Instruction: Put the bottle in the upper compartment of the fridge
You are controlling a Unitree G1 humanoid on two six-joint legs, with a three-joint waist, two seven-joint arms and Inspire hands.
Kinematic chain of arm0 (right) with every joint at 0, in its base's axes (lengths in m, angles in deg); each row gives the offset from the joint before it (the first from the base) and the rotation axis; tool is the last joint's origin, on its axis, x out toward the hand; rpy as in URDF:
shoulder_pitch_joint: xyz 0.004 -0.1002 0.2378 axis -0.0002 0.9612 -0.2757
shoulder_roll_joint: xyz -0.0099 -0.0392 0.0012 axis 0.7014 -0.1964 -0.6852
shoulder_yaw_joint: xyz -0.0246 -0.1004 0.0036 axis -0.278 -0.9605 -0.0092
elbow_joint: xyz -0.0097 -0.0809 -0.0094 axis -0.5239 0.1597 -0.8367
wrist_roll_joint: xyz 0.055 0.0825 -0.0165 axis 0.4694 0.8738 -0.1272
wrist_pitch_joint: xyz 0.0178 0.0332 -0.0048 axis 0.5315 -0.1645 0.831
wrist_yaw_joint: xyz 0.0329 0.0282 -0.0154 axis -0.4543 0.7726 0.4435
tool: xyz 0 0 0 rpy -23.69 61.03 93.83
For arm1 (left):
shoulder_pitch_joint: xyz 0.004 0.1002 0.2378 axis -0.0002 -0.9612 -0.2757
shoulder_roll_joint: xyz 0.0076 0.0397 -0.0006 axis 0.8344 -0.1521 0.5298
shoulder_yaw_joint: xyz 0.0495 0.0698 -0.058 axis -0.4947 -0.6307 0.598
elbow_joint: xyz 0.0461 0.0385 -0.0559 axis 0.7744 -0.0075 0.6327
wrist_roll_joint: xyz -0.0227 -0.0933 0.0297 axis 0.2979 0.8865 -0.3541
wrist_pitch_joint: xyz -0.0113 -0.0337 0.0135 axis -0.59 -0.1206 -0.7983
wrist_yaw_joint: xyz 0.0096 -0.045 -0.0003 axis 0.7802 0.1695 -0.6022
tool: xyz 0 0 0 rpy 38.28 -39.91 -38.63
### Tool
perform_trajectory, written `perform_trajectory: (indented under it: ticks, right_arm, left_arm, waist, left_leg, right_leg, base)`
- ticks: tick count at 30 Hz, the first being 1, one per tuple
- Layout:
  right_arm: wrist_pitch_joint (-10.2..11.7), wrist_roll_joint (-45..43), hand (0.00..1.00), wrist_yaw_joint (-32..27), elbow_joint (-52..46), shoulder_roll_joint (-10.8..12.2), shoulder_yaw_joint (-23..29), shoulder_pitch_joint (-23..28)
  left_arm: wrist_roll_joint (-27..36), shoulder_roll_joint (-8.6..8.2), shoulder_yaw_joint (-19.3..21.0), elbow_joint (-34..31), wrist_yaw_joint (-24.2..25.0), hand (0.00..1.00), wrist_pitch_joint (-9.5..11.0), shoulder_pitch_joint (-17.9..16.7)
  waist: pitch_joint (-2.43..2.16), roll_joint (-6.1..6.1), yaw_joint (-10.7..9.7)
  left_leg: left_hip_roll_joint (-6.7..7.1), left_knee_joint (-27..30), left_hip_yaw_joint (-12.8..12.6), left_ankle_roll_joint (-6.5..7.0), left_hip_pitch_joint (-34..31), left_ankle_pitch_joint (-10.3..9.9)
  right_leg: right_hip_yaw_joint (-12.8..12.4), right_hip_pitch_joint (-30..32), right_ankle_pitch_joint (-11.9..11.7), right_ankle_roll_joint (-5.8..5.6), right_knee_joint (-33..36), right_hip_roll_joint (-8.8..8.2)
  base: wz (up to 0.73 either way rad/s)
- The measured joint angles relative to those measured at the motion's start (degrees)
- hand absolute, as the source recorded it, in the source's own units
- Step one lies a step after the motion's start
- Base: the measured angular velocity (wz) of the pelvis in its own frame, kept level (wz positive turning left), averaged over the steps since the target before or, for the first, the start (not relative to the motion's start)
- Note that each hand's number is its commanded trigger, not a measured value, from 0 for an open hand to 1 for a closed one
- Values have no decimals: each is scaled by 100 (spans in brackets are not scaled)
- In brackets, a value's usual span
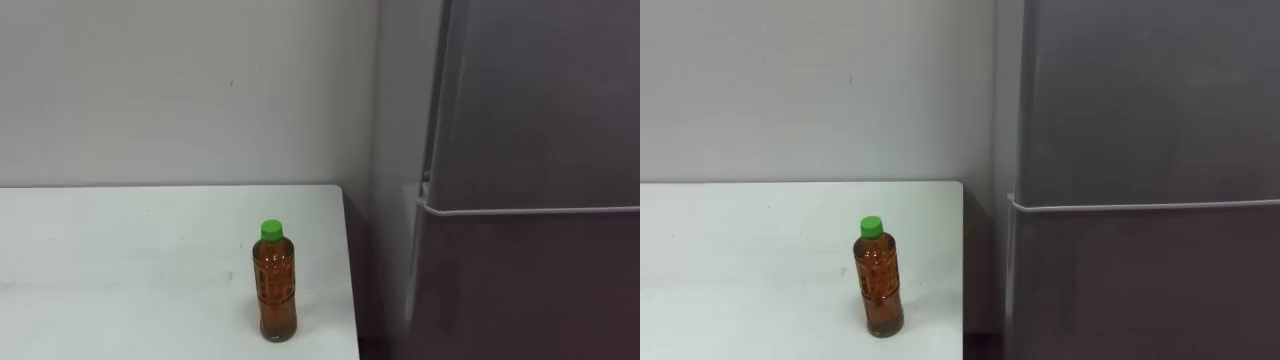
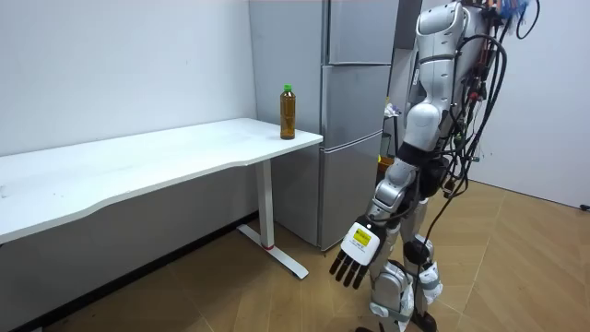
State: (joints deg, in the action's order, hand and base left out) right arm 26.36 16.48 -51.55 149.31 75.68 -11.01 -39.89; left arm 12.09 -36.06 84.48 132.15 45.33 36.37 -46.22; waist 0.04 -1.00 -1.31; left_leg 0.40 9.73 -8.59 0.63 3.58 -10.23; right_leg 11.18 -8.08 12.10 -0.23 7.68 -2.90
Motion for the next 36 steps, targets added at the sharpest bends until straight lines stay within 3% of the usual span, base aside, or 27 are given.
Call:
perform_trajectory:
  ticks: [18,24,29,31,36]
  right_arm:
    - [-8,286,0,118,8,31,-20,18]
    - [-35,612,0,131,60,31,-2,87]
    - [-62,738,0,146,62,21,87,126]
    - [-57,709,0,240,71,-6,172,140]
    - [-47,710,0,330,35,-26,372,209]
  left_arm:
    - [4,10,-80,200,-13,0,32,36]
    - [694,-6,-34,288,-140,0,18,-100]
    - [1435,-44,322,85,-378,0,35,-216]
    - [1884,-38,543,22,-575,0,145,-204]
    - [2238,-9,848,-248,-847,0,352,-156]
  waist:
    - [-3,43,36]
    - [1,67,23]
    - [2,83,23]
    - [3,104,10]
    - [-2,134,20]
  left_leg:
    - [2,6,-1,1,17,-1]
    - [3,8,-4,5,47,-4]
    - [7,12,4,7,103,-14]
    - [10,13,4,8,105,-13]
    - [14,16,24,11,102,-16]
  right_leg:
    - [-9,-15,1,-1,3,0]
    - [-8,-52,2,-2,0,-1]
    - [-7,-111,20,-12,13,-4]
    - [-10,-111,19,-13,18,-7]
    - [-5,-105,20,-14,15,-11]
  base:
    - [0]
    - [0]
    - [0]
    - [0]
    - [0]
